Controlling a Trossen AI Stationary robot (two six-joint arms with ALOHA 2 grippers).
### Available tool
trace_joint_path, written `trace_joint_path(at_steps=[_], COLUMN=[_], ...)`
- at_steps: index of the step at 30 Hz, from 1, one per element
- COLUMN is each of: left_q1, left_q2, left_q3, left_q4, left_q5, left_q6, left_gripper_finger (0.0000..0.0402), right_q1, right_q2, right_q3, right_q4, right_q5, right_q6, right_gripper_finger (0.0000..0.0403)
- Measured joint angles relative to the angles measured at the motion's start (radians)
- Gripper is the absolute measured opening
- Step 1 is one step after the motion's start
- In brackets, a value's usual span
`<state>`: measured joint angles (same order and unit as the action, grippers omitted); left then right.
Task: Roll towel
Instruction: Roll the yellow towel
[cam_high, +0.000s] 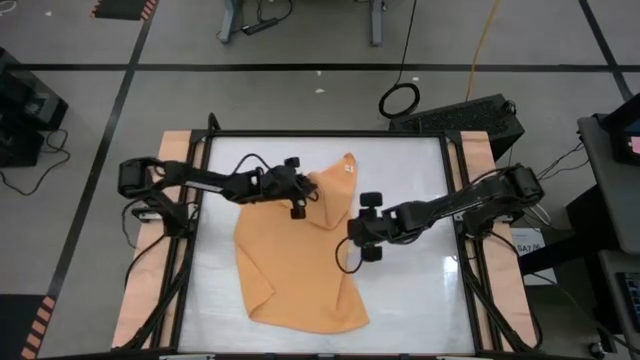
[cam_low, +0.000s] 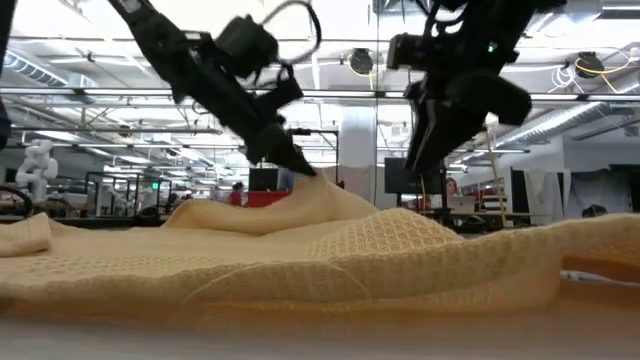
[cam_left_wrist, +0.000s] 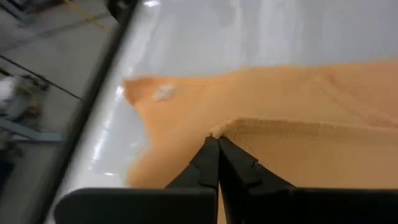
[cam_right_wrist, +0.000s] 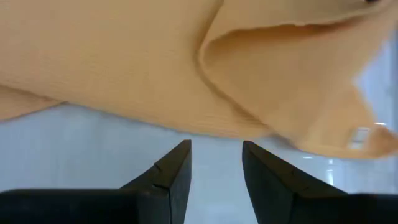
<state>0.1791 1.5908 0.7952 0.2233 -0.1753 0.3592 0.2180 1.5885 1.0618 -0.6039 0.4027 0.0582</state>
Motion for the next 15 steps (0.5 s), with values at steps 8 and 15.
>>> trace_joint_path(at_steps=[8,15], left_q1=[-0.12,-0.191], left_q2=[-0.326,-0.519], left_q3=[0.0,0.0], left_q4=[-0.324,-0.584], left_q5=[-0.208,-0.305], left_q6=[-0.007,-0.165], left_gripper_finger=[0.0001,0.0001], right_q1=[-0.044,-0.294], right_q2=[-0.127,-0.122], right_q3=[-0.066,-0.211], right_q4=[-0.027,0.289], right_q5=[0.267,0.057], right_q6=[-0.093,-0.39], right_gripper_finger=[0.0134,0.0141])
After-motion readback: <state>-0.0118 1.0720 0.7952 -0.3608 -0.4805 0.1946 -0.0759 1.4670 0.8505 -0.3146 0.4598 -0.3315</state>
